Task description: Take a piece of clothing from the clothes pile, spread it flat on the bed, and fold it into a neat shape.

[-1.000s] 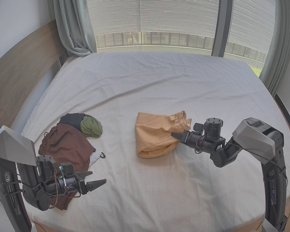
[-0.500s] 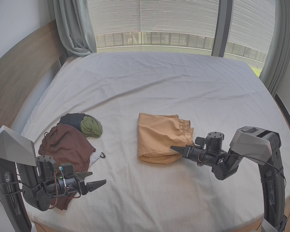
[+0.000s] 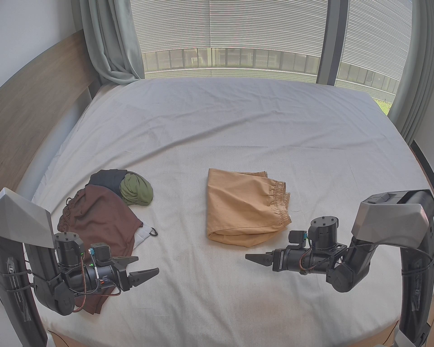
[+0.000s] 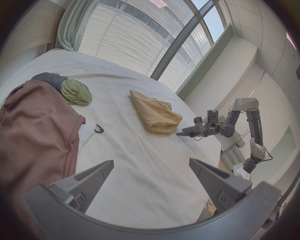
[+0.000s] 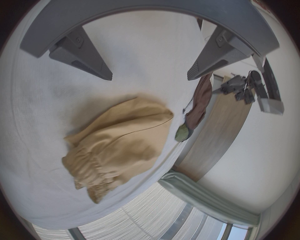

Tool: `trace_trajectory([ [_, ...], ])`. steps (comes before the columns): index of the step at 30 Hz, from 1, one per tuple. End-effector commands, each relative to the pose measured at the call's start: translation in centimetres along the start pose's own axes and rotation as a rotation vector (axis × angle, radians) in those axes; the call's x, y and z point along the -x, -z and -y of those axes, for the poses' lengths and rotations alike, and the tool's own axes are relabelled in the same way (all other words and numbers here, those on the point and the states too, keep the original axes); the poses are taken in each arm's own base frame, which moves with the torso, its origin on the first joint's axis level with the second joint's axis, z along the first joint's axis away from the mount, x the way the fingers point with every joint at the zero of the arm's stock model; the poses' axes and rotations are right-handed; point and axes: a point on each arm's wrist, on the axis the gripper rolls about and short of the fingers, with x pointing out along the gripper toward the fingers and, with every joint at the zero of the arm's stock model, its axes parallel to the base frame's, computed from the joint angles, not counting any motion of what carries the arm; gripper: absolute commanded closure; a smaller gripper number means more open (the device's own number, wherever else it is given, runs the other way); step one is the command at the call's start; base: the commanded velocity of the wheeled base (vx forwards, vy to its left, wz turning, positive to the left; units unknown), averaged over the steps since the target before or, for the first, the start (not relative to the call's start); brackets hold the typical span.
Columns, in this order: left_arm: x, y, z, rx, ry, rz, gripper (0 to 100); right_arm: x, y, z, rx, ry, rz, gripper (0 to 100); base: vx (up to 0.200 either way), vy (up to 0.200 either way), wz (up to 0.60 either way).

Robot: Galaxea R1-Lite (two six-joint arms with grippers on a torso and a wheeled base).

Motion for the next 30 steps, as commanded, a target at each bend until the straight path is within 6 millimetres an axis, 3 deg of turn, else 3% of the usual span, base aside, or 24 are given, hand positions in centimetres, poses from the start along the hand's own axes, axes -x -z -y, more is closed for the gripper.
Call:
trace_trajectory([
  [1,0.0,0.0,0.0,0.0,-0.001,0.002,0,-0.1,-3.9,-2.1,0.077,-0.073,0.135,0,0.0,0.0,0.0],
  [4,0.0,0.0,-0.1,0.0,-0.001,0.002,0,-0.4,-5.3,-1.6,0.087,-0.071,0.179,0,0.0,0.0,0.0],
  [5,0.0,0.0,0.0,-0.001,0.0,0.002,0,-0.6,-6.8,-0.4,0.076,-0.057,0.225,0,0.0,0.0,0.0],
  [6,0.0,0.0,-0.1,0.0,-0.001,0.002,0,-0.9,-6.9,0.2,0.06,-0.05,0.227,0,0.0,0.0,0.0],
  [7,0.0,0.0,-0.1,0.0,-0.001,0.002,0,-0.9,-6.9,0.2,0.06,-0.05,0.227,0,0.0,0.0,0.0],
  [10,-0.1,0.0,-0.1,0.002,-0.001,0.0,0,-2.5,-6.4,4.2,-0.009,0.008,0.217,0,0.0,0.0,0.0],
  [16,-0.1,0.1,-0.1,0.011,0.0,-0.003,0,-3.4,-4.5,6.6,-0.047,0.048,0.181,0,0.0,0.0,0.0],
  [24,0.1,0.1,0.1,0.013,0.007,-0.006,0,-3.0,-5.0,6.2,-0.038,0.043,0.203,0,0.0,0.0,0.0],
  [30,0.8,-1.0,0.9,-0.022,0.077,0.029,0,0.3,-7.3,2.8,0.012,0.025,0.282,0,0.0,0.0,0.0],
])
